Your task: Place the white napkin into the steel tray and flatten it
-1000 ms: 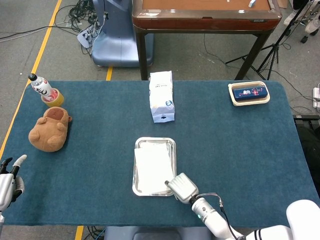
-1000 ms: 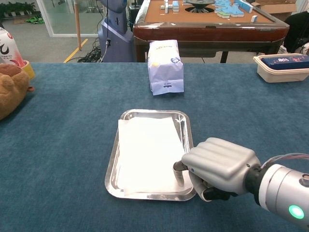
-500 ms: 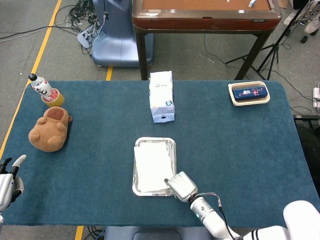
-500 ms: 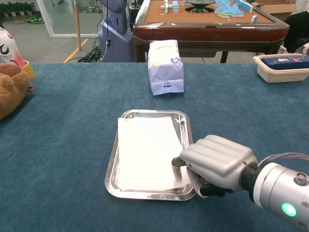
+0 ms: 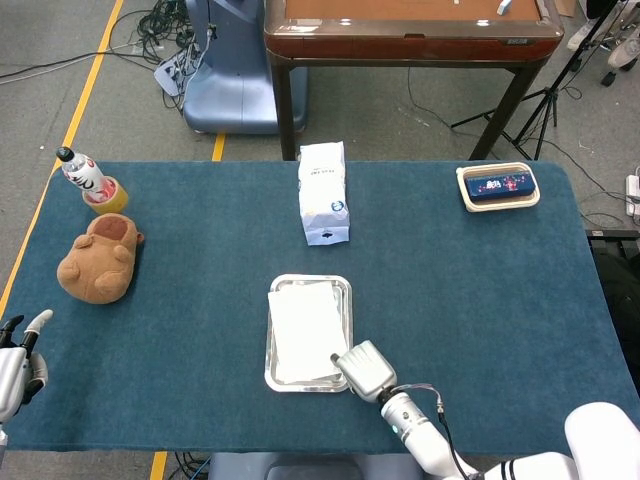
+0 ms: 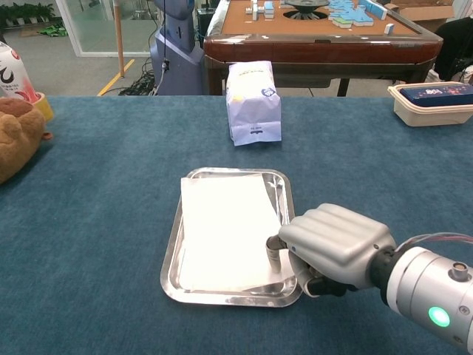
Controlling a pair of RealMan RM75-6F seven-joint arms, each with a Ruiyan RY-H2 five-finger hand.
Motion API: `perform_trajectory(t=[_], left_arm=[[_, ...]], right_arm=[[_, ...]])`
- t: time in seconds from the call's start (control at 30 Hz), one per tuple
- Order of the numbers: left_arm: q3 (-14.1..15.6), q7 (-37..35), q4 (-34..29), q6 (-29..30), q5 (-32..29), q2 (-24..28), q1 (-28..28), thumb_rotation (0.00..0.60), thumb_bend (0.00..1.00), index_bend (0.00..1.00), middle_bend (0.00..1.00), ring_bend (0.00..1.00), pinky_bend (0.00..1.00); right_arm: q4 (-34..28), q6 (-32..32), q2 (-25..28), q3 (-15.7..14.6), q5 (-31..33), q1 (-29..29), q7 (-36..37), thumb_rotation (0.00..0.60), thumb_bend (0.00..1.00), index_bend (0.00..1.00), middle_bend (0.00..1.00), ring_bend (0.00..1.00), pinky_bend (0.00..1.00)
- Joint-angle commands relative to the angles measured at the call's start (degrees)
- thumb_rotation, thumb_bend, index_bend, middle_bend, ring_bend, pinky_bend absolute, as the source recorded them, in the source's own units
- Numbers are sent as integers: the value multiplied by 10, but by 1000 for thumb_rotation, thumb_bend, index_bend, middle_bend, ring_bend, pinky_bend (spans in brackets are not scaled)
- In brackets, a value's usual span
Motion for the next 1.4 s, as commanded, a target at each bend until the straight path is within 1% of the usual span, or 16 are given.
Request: perform_trajectory(t=[0.03,0.9,1.4], left_arm=[[0,1,0,0,0,0,0,600,4,147,138,115,345],[-1,0,-3,-1,-2,1,0,600,4,147,138,115,345],[0,1,-3,0,-2,2,1,600,4,147,138,115,345]], right_arm=[[-1,0,-1,0,-1,0,2,600,1000,385,1000,1000,1000],[3,-2,-25,3,-4,1,11,600,1000,385,1000,1000,1000],[4,-5,-36,3,5,3,6,600,1000,385,1000,1000,1000]])
